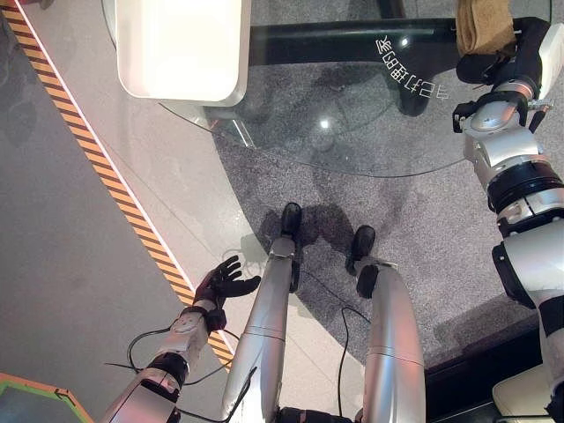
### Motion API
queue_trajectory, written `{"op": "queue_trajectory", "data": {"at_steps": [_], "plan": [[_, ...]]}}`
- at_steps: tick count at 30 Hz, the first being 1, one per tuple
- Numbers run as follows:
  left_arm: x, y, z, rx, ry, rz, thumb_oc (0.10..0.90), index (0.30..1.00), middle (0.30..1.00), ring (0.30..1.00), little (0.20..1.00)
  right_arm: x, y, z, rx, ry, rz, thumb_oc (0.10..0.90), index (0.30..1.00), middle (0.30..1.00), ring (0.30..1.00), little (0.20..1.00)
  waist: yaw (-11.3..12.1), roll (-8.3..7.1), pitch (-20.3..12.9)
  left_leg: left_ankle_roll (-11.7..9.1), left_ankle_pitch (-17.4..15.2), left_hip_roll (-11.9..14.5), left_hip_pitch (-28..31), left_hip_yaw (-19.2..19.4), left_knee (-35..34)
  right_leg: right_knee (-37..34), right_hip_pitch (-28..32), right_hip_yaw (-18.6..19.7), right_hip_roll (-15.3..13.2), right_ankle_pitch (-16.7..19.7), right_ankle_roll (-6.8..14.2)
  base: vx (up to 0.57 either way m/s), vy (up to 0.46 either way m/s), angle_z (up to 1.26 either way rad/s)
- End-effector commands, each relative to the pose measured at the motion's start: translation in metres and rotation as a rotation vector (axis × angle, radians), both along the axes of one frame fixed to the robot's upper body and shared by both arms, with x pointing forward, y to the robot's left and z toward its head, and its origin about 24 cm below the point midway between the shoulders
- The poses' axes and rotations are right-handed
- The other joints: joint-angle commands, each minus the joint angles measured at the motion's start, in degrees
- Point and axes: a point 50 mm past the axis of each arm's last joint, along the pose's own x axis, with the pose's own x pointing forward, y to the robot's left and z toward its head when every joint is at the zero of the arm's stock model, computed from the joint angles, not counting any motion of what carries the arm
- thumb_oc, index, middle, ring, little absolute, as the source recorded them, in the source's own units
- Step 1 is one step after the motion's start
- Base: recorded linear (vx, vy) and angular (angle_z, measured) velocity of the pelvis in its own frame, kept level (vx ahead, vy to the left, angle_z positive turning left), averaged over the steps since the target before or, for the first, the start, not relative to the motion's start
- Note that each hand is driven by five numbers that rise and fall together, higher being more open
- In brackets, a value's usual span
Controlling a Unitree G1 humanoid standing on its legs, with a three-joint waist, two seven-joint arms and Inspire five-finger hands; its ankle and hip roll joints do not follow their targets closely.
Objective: Wipe the table with a cloth and put it in the basket.
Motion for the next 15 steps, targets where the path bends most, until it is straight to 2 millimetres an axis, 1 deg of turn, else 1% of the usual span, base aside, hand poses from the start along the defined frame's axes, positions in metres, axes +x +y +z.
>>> {"op": "queue_trajectory", "data": {"at_steps": [1,5,7,12,15], "plan": [[-0.017,0.007,-0.013,-0.011,0.042,0.032,0.800,0.900,0.900,0.900,0.900,-0.010,0.011,0.055,-0.190,-0.154,0.048,0.100,0.300,0.300,0.300,0.200,-0.5,2.89,-1.4,4.2,-7.1,-1.0,2.4,4.6,2.7,-7.9,2.3,-2.4,-0.4,4.4,1.2,0.00,0.000,0.00],[-0.017,0.005,-0.013,-0.010,0.039,0.030,0.800,0.900,0.900,0.900,0.900,-0.010,0.021,0.058,-0.271,-0.154,0.073,0.100,0.300,0.300,0.300,0.200,-0.5,2.86,-1.4,4.1,-6.8,-1.1,2.4,4.5,2.2,-8.5,2.4,-2.6,-0.3,4.6,1.2,0.00,0.000,0.00],[-0.016,0.005,-0.012,-0.011,0.036,0.029,0.800,0.900,0.900,0.900,0.900,-0.009,0.031,0.059,-0.337,-0.158,0.090,0.100,0.300,0.300,0.300,0.200,-0.4,2.90,-1.4,4.2,-6.6,-1.1,2.6,4.5,1.8,-8.7,2.5,-2.6,-0.2,4.7,1.2,0.00,0.000,0.00],[-0.014,0.007,-0.010,-0.008,0.030,0.027,0.800,0.900,0.900,0.900,0.900,-0.008,0.045,0.059,-0.420,-0.155,0.135,0.100,0.300,0.300,0.300,0.200,-0.3,2.89,-1.4,4.1,-6.5,-1.1,2.6,4.5,1.7,-8.7,2.6,-2.7,-0.3,4.7,1.3,0.00,0.000,0.00],[-0.011,0.006,-0.008,-0.005,0.024,0.025,0.800,0.900,0.900,0.900,0.900,-0.007,0.060,0.059,-0.487,-0.150,0.177,0.100,0.300,0.300,0.300,0.200,-0.3,2.75,-1.4,4.1,-6.4,-1.2,2.8,4.5,1.5,-9.0,2.9,-2.8,-0.4,4.7,1.3,0.00,0.000,0.00]]}}
